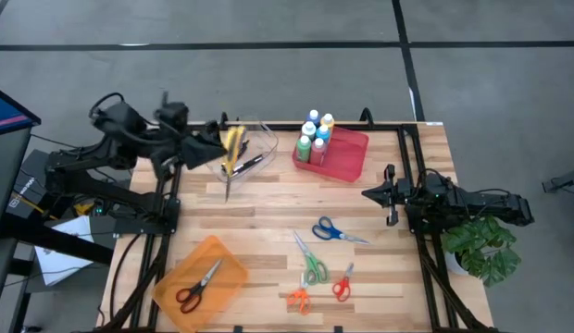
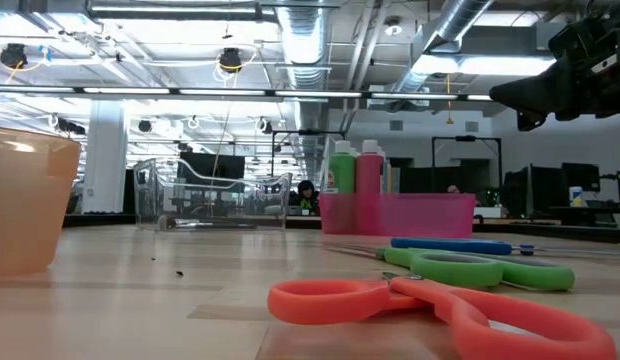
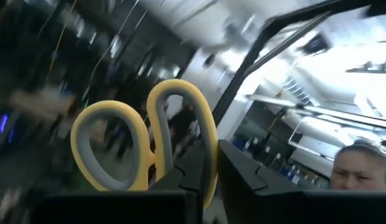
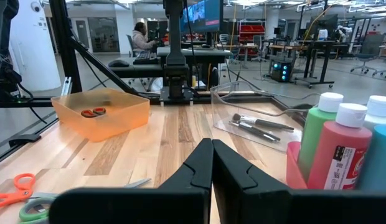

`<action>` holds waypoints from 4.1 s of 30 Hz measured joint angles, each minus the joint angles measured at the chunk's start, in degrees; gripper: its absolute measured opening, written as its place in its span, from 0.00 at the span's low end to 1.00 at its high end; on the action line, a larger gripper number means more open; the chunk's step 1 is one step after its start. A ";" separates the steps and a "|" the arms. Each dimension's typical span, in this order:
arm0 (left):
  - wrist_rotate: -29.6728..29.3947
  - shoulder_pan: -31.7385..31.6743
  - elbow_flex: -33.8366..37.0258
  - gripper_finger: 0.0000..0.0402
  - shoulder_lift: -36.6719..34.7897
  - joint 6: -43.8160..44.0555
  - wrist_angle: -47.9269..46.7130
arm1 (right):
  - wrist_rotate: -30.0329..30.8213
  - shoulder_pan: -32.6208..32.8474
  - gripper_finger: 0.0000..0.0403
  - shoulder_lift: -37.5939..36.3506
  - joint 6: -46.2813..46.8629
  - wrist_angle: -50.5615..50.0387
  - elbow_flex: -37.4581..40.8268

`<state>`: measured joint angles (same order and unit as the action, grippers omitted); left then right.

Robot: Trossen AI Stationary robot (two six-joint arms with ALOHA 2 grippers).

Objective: Pick & Place Paint Supplies
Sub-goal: Put the yellow scissors into the orange bin, then put the green scissors into the orange bin

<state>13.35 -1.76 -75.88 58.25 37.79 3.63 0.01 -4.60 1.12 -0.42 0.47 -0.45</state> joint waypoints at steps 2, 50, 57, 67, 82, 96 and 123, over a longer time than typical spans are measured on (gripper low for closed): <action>0.00 0.00 -0.04 0.06 -0.08 3.11 -7.60 | 0.00 0.00 0.00 0.00 0.01 0.00 0.00; -16.95 43.45 11.19 0.06 38.40 65.89 -47.08 | 0.00 -0.02 0.00 -0.01 0.01 0.00 -0.01; -19.19 43.45 11.17 0.06 40.76 63.85 -46.59 | 0.00 0.00 0.00 0.00 0.02 -0.02 0.00; -21.50 43.21 11.17 0.06 42.10 59.96 -45.22 | 0.00 0.00 0.00 0.00 0.00 -0.01 -0.02; -24.02 43.21 11.17 0.06 42.08 59.94 -45.15 | 0.00 0.00 0.00 0.00 0.01 -0.01 -0.02; -23.14 43.21 11.17 0.23 42.02 59.97 -45.11 | 0.00 0.00 0.00 0.00 0.01 -0.02 -0.02; -27.31 19.45 11.08 0.36 17.92 10.11 -10.06 | 0.02 -0.02 0.00 0.00 0.02 -0.01 -0.01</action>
<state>-13.97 17.69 -64.79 76.18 47.90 -6.43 0.03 -4.62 1.12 -0.40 0.46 -0.45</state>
